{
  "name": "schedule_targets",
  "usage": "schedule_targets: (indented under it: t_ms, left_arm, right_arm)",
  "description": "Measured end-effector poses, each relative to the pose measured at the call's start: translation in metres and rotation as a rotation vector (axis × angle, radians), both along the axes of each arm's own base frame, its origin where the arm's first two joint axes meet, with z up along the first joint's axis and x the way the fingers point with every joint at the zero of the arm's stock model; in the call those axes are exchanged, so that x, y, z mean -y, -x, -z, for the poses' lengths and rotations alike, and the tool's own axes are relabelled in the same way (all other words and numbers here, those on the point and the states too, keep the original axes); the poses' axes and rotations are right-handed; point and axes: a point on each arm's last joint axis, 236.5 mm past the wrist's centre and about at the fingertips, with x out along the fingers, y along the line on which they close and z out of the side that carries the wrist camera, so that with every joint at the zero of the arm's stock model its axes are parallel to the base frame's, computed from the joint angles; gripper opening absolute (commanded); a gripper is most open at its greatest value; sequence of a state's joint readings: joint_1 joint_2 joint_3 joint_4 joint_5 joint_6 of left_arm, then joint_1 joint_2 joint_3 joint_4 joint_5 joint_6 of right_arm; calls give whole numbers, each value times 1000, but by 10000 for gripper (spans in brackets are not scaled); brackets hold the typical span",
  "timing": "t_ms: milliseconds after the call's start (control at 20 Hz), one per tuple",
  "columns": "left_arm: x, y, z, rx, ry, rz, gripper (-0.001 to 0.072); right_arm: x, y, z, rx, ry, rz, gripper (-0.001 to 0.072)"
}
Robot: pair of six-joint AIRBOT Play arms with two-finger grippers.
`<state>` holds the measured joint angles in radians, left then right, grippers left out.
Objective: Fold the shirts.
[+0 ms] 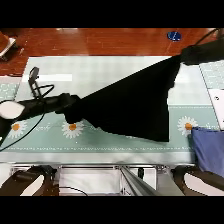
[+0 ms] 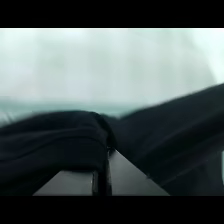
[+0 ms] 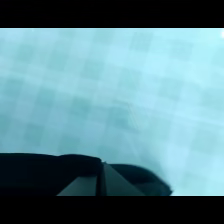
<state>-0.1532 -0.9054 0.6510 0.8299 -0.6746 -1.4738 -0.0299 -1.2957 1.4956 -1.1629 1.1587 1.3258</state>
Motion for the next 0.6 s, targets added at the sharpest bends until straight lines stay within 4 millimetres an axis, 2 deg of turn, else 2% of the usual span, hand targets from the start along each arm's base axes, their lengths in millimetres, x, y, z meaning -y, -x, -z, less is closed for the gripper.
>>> schedule_targets:
  t_ms: [50, 100, 150, 200, 300, 400, 500, 600]
  left_arm:
    - [-1, -15, 7, 4, -8, -27, 25]
    - [-2, -28, 12, 4, -15, -43, 127]
    - [-2, -40, 15, 7, -21, -57, 389]
    - [-2, -52, 16, 12, -22, -69, 512]
    - [0, -66, 20, 4, -35, -58, 511]
    - [-4, -68, 21, -21, -77, 0, 511]
    - [-31, -63, 22, -79, -137, 35, 510]
    - [-65, -39, 33, -197, -183, 57, 510]
  right_arm:
    - [-3, -12, 17, -23, -26, 12, 20]
    - [-4, -23, 34, -47, -50, 29, 37]
    - [-5, -32, 50, -74, -75, 48, 208]
    - [-4, -38, 66, -104, -97, 66, 381]
    - [0, -45, 86, -150, -137, 96, 387]
    - [17, -42, 98, -198, -158, 125, 387]
    - [51, -29, 108, -259, -137, 159, 386]
    - [99, -3, 117, -327, -108, 226, 386]
